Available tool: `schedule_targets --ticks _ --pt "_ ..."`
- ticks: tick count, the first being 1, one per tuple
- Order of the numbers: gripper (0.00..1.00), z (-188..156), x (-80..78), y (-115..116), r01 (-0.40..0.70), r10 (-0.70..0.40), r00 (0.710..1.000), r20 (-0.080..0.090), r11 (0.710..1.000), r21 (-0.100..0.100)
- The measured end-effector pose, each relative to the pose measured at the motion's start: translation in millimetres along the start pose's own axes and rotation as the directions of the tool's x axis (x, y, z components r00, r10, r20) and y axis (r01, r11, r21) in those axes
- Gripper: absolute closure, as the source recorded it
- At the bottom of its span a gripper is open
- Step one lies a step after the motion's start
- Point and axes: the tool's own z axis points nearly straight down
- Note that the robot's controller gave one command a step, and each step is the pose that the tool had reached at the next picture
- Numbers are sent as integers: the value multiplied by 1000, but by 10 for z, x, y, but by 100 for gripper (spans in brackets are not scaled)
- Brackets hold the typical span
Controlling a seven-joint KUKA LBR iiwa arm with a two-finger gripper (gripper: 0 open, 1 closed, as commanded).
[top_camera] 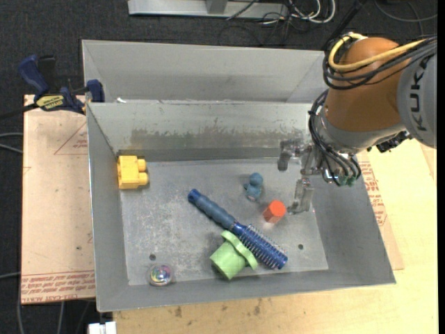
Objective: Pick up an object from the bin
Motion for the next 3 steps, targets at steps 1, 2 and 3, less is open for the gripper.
schedule_targets --ticks 1,2,3 --pt "0 1413 459 587 337 -337 941 1 941 1" --pt "0 1405 809 808 472 -472 882 18 882 8" --pt "0 1411 369 549 465 -465 885 10 885 6"
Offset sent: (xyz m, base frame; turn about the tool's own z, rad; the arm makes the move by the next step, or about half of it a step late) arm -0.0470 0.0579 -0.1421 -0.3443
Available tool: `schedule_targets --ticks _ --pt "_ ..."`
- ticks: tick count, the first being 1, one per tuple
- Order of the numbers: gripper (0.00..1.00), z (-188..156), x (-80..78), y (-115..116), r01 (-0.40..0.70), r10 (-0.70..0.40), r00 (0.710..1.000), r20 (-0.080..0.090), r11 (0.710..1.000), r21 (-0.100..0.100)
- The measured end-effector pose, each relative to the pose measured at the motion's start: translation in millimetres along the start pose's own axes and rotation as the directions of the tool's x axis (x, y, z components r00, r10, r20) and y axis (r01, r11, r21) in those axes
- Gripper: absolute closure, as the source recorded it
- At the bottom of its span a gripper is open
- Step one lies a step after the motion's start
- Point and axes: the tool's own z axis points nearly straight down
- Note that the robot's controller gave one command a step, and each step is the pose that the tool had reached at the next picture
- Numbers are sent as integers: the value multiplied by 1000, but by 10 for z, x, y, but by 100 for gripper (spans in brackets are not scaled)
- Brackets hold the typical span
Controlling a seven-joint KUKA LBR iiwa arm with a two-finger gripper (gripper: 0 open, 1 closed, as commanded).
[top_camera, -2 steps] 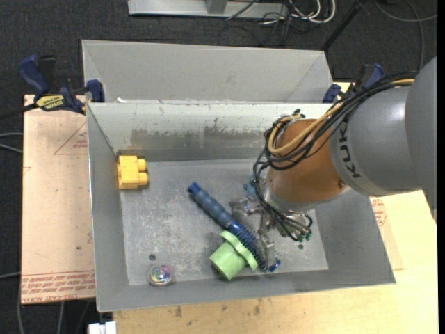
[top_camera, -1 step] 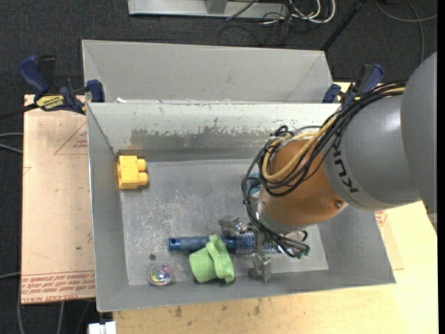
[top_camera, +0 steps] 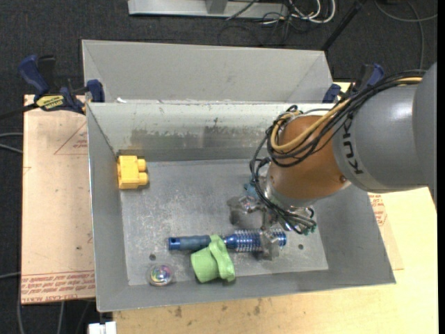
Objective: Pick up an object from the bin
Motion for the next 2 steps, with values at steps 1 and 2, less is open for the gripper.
schedule_targets --ticks 1,2 --pt "100 7 9 22 2 -2 1000 -2 1000 -2" --pt "100 -1603 -26 -215 23 -23 1000 5 1000 3"
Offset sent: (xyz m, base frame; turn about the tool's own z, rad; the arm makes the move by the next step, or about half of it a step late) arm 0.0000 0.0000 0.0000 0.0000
